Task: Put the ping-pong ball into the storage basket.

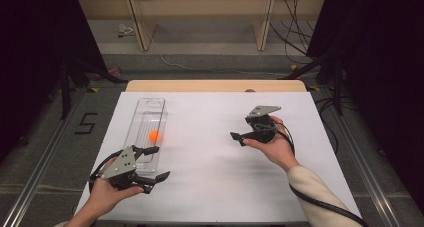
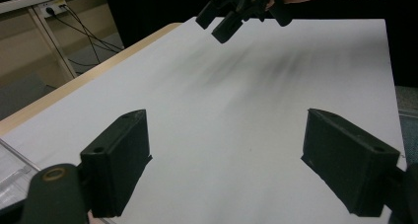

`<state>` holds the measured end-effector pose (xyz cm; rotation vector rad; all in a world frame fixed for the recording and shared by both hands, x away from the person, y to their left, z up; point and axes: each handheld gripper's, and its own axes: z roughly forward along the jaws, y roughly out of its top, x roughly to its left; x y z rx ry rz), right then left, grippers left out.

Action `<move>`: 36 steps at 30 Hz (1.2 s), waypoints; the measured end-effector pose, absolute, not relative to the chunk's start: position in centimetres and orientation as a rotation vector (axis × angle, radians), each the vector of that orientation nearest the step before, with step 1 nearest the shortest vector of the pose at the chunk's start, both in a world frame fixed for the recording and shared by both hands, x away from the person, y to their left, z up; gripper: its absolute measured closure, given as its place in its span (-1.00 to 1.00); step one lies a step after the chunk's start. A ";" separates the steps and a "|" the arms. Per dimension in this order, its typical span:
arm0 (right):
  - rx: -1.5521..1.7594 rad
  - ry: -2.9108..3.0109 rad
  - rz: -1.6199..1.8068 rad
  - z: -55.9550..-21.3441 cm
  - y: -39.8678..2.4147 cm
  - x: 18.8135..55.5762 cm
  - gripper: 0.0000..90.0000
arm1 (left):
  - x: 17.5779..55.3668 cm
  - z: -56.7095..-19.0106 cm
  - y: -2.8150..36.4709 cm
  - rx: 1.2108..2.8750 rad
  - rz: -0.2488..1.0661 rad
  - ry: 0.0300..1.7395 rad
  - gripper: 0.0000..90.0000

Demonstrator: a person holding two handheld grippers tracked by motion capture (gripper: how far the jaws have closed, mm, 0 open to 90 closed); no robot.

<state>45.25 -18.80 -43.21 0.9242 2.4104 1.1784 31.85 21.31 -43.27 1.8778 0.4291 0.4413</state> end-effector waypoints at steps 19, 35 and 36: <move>0.983 2.378 1.159 -43.7 -23.2 42.2 -0.63 | 31.9 -43.3 21.3 1.877 0.442 0.438 -0.61; 1.026 2.358 1.152 -44.1 -25.9 39.6 -0.63 | 31.9 -43.3 21.3 1.878 0.445 0.439 -0.61; 1.027 2.357 1.151 -44.1 -26.0 39.5 -0.63 | 31.9 -43.3 21.3 1.878 0.445 0.439 -0.61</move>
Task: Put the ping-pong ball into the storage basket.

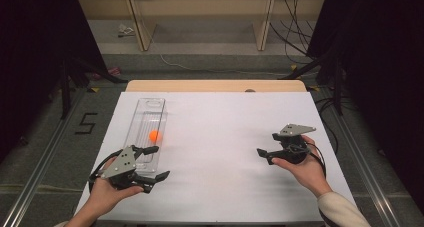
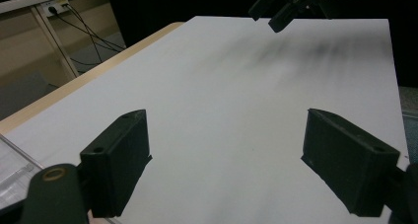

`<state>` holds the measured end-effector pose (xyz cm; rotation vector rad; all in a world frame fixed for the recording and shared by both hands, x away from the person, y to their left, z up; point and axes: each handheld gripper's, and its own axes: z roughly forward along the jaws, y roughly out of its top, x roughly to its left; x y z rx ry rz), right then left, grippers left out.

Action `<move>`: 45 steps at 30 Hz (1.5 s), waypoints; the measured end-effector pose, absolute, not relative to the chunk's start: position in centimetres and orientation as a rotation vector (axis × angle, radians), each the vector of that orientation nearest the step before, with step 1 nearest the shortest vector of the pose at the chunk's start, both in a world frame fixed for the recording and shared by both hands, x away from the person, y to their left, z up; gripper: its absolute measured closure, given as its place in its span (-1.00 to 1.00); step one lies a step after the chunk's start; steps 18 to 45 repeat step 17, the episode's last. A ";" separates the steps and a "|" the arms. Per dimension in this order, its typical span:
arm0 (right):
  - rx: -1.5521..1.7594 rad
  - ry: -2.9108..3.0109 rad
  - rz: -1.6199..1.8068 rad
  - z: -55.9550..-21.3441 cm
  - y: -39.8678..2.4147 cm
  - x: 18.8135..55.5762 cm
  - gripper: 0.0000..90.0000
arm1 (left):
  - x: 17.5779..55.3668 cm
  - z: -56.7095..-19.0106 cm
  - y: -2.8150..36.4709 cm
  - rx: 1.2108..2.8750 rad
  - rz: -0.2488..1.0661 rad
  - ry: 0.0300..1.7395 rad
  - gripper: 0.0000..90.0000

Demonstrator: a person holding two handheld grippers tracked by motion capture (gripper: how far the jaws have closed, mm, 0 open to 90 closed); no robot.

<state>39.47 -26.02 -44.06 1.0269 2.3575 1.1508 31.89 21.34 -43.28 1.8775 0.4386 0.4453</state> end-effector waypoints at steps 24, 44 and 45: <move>1.039 2.336 1.184 -44.2 -26.5 38.7 -0.63 | 32.0 -43.3 21.3 1.878 0.444 0.436 -0.61; 1.039 2.336 1.184 -44.2 -26.5 38.7 -0.63 | 32.0 -43.3 21.3 1.878 0.444 0.436 -0.61; 1.039 2.336 1.184 -44.2 -26.5 38.7 -0.63 | 32.0 -43.3 21.3 1.878 0.444 0.436 -0.61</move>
